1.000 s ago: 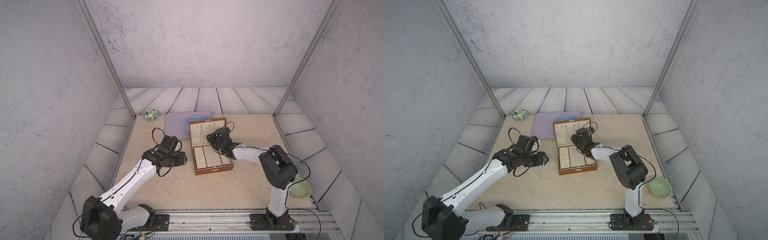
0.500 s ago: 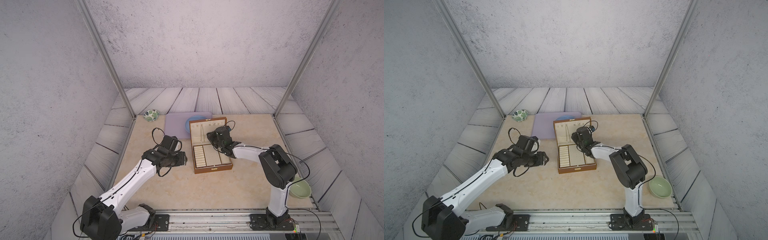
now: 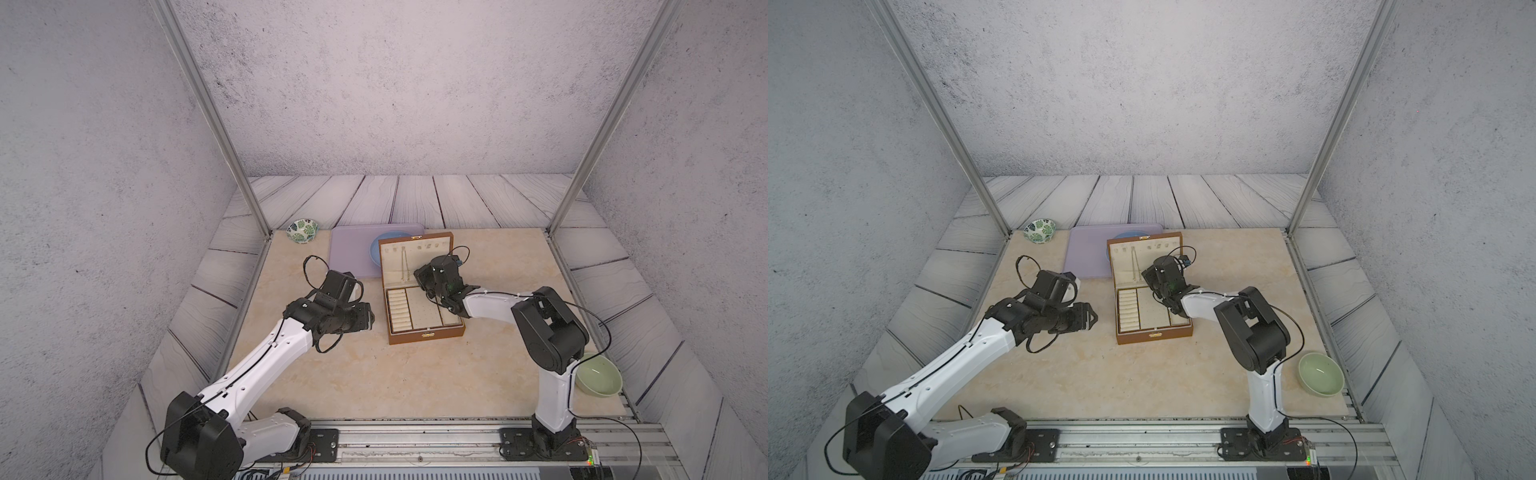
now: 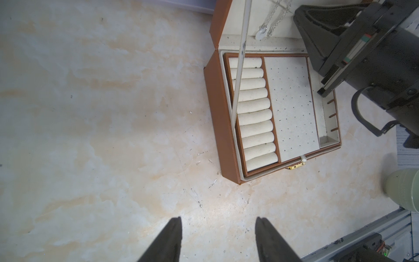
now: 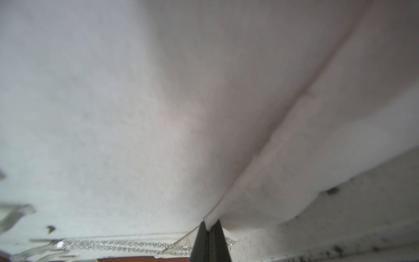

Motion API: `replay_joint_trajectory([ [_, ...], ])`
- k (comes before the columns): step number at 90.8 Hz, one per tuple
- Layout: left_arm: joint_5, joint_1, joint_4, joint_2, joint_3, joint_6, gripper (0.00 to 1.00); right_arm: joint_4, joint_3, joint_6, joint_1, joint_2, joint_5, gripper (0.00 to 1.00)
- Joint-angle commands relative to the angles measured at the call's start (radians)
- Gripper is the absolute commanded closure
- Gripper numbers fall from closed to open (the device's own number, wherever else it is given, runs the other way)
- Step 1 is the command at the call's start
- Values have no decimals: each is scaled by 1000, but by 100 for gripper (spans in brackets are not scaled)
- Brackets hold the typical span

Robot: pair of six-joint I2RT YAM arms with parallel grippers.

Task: Put jewelry chain into jewelry box
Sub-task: Open the storage slot of the jewelry box.

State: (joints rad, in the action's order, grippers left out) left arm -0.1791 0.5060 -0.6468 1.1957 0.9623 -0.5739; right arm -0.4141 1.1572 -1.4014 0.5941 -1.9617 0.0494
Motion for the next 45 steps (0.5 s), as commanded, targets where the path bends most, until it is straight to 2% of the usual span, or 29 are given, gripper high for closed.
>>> replay_joint_trajectory([
  [1,-10,-6,18,-5,5,-4,43,-25,-25,25,-17,13,22,100],
  [23,-132,-6,146,55,31,-50,47,-86,-57,79,-23,52,-3,100],
  [45,-202,-4,235,196,126,-74,51,-135,-86,99,-31,58,-47,100],
])
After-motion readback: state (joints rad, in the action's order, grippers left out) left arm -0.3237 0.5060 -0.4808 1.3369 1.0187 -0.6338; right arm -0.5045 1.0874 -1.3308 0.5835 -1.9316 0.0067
